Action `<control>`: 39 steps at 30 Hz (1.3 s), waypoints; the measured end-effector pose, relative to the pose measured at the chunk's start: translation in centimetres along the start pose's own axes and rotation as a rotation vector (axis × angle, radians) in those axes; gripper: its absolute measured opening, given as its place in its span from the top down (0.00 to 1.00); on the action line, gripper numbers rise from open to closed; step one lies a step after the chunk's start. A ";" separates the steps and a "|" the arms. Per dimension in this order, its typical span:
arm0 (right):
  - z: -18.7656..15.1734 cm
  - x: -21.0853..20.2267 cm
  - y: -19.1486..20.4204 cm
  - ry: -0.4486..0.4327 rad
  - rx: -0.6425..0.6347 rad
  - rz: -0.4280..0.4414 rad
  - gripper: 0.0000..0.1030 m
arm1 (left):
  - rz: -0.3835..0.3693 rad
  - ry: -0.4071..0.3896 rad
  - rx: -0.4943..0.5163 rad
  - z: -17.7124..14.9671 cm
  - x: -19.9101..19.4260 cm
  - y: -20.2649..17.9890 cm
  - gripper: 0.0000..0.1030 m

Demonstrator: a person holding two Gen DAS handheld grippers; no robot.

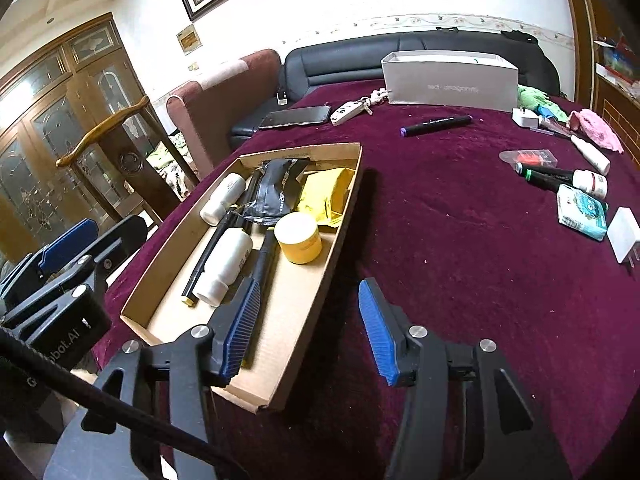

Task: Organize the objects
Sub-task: 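Move both grippers back to the remaining items on the table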

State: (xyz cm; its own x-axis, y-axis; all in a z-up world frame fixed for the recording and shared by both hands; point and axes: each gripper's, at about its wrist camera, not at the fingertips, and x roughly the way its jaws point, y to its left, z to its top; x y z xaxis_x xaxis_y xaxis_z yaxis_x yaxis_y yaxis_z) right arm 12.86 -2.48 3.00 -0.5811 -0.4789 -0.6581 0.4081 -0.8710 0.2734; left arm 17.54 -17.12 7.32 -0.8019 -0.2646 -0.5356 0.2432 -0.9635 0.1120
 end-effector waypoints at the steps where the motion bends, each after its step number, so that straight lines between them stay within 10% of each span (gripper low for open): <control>1: 0.0 0.0 -0.1 0.000 0.001 -0.001 0.50 | -0.004 0.003 0.003 -0.1 0.0 -0.1 0.43; 23: 1.2 -2.9 -10.3 -0.057 0.169 -0.093 0.48 | -0.069 0.102 0.139 -0.8 2.5 -6.5 0.43; 33: 3.4 -8.9 -23.2 -0.181 0.441 -0.134 0.42 | -0.484 0.294 0.142 -2.1 4.9 -14.8 0.43; 39: 5.1 -8.8 -28.4 -0.168 0.519 -0.087 0.42 | -0.550 0.390 0.092 -3.5 7.6 -17.1 0.43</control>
State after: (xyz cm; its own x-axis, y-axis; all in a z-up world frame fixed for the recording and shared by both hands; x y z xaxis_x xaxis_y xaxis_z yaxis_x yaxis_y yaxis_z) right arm 2.75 25.86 4.61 -0.7185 -0.3769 -0.5845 -0.0222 -0.8276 0.5609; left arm 9.19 -2.54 -1.58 -0.5358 0.2821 -0.7958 -0.2048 -0.9578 -0.2016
